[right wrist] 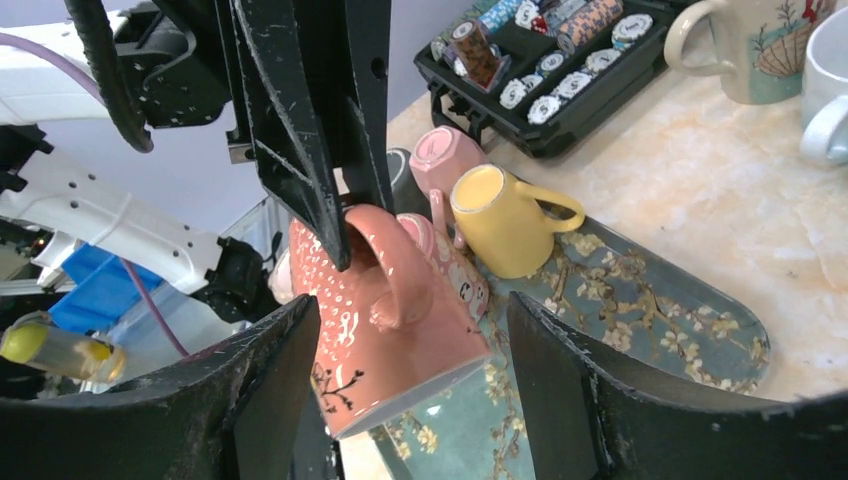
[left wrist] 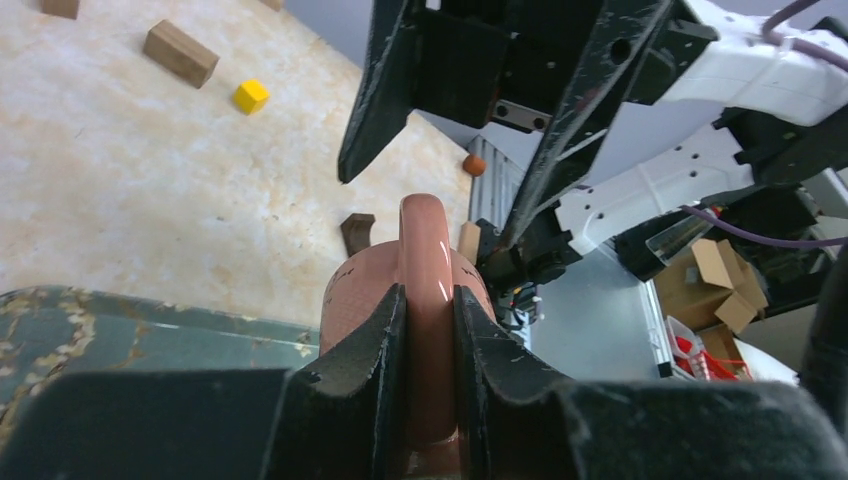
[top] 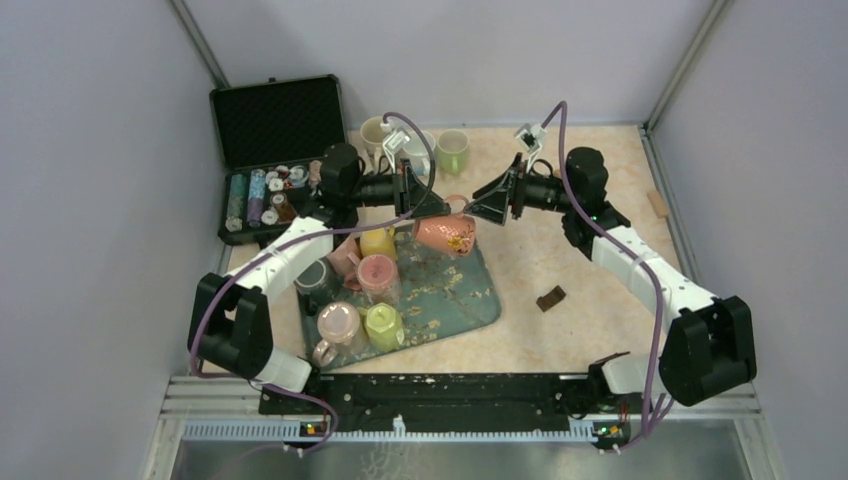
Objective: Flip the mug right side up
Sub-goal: Turn over the cup on the tray.
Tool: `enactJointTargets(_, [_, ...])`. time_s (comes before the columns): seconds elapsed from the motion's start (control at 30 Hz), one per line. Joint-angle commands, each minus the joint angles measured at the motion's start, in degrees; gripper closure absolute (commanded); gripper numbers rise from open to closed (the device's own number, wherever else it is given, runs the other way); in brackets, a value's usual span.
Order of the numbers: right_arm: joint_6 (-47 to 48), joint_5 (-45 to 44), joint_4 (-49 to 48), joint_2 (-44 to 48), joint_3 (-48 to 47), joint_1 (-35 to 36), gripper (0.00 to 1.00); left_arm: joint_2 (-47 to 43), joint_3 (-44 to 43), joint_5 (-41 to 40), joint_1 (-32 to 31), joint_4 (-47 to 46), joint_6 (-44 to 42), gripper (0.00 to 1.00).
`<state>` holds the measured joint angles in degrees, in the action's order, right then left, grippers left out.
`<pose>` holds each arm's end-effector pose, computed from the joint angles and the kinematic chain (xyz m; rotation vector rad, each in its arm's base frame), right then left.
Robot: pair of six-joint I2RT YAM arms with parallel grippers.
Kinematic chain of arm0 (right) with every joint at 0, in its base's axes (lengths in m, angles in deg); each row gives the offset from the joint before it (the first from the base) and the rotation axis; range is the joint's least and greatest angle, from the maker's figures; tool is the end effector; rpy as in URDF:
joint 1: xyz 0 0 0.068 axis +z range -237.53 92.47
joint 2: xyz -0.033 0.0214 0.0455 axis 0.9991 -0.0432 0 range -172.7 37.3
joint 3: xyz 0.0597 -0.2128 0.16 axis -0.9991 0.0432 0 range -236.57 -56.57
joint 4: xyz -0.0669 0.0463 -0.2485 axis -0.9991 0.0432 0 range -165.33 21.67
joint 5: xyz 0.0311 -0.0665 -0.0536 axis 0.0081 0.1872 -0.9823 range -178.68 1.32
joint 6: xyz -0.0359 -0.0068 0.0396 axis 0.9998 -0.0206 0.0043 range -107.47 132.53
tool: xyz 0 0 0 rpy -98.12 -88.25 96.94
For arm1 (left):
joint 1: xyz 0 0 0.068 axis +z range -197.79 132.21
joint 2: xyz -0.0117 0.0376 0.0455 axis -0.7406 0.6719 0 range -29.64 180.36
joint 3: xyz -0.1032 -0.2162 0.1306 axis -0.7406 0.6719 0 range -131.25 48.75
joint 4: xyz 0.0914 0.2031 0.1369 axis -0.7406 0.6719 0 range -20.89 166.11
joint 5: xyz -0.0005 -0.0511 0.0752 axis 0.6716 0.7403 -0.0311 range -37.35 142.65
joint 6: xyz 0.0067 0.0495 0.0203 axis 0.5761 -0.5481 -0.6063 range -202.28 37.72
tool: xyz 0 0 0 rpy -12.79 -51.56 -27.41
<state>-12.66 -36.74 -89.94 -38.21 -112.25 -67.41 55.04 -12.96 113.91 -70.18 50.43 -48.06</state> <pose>0.2723 0.1295 0.3338 -0.6610 1.6841 1.3242 0.2981 -0.1567 0.3292 0.7286 1.7275 -1.5795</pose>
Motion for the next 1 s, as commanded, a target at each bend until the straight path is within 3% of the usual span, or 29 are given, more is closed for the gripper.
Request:
enactJointTargets(0.0, [-0.38,3.09,-2.7,-1.12,-4.09,0.89,0.34,-3.38,0.07,4.54,0.38,-13.38,6.55,1.0])
enactJointTargets(0.37, [-5.15,4.7,-6.76,-2.47,-4.22,3.34,0.57,-1.49,0.63,4.75,0.35,-19.97,10.93,1.0])
enactJointTargets(0.97, [-9.39,3.74,-9.65,-2.53,-3.02,4.82,0.74,1.12,2.01,4.3,0.35,-25.57,15.01,1.0])
